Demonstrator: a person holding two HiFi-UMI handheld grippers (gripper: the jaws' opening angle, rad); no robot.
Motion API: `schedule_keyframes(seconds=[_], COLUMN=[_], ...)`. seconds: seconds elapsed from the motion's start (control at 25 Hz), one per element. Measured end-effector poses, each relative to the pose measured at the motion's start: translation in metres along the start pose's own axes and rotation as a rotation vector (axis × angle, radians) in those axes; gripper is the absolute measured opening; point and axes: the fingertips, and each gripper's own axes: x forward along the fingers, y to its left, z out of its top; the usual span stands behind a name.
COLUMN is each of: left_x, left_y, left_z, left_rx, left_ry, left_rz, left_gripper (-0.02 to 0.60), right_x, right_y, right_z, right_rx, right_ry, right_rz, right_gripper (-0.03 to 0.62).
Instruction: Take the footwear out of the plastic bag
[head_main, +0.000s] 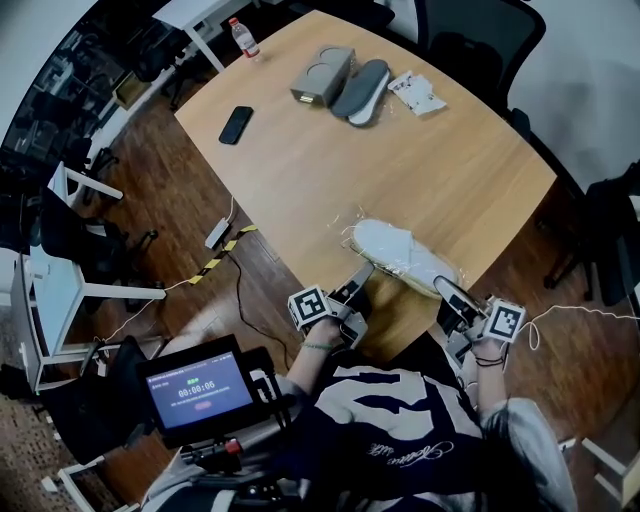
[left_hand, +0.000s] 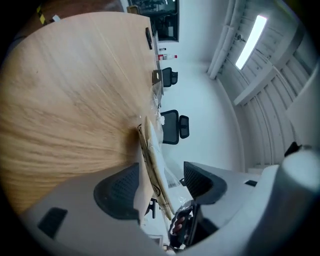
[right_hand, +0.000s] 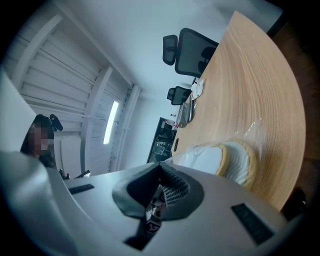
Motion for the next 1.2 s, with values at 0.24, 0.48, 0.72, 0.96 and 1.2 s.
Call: schedule_keyframes(seconds=[0.24,0.48,0.72,0.96,1.2], left_x=[0.003,0.022,0.019,0.011,-0.010], left_y=[0.020,0.022,0.028,0.018,0.007], left_z=[0.017,0.024,0.027,0.040,0.063], left_rx=[-0.024,-0.084,-0.079,-0.092,-0.067], left_ry=[-0.046,-0.065,-0.121,-0.193,-0.302], left_rz=[0.071,0.081,0.106,0.053,0.038], left_gripper=[0.318,0.316,0.103,0.089,0.086], right_x=[-0.001,-0.004,-0.002,-0.002,-0.006], right_y=[0.007,-0.001,-0.008,-0.024,-0.036], right_z=[-0.020,-0.050,-0.061,-0.061,-0.059], right_rx=[0.023,0.013,-0.072,-0.211,-0.291], right_ry=[0.082,0.209,0.249,0.282,0.307], right_rz=[0.048,0.017,-0.093,-0.215,-0.322], right_gripper=[-0.003,-0.003,-0.003,-0.002,0.053])
